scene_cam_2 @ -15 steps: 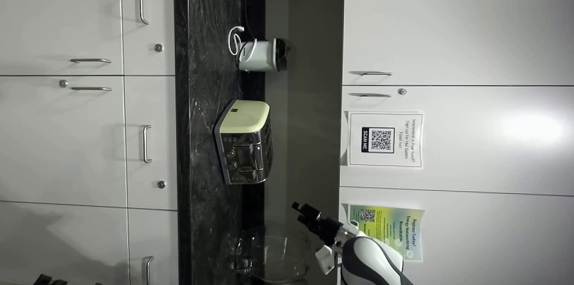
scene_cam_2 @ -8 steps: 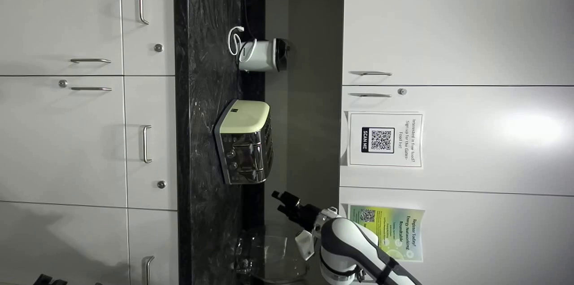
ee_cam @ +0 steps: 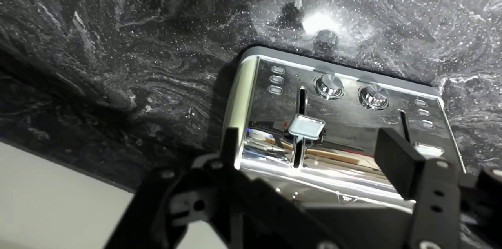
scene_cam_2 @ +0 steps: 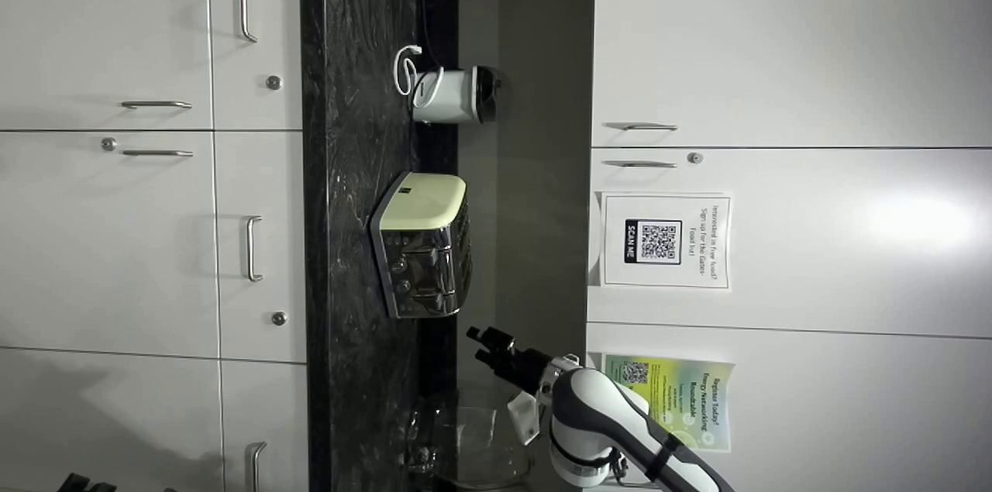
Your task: Push down the right toaster switch
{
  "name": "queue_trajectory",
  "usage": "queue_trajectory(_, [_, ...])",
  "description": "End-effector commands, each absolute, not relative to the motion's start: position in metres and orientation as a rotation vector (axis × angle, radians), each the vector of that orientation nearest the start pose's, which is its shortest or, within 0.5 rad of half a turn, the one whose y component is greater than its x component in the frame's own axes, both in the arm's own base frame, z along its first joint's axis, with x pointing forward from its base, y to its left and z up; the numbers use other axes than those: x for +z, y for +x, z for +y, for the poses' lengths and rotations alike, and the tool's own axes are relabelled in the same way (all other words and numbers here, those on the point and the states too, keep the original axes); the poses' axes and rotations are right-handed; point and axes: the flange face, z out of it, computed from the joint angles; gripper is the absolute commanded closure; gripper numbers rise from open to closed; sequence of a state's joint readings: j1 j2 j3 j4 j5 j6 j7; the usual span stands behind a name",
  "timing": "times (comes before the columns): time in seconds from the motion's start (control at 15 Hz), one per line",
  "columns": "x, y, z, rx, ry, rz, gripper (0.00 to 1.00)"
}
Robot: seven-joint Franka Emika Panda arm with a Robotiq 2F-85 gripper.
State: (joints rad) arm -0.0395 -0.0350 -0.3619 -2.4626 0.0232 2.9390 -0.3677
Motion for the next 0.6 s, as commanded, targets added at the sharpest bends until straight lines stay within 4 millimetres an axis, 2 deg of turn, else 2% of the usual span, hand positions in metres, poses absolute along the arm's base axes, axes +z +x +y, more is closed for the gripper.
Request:
queue_trajectory(0.0, [0.372, 0.484, -0.203, -0.861, -3.188, 0.141, 0.42])
queue_trajectory(0.4, [0.372, 0.502, -0.208, -0.906, -3.138, 0.234, 0.88])
queue_trajectory(0.53, [0.366, 0.51, -0.212, -0.896, -3.125, 0.262, 1.0])
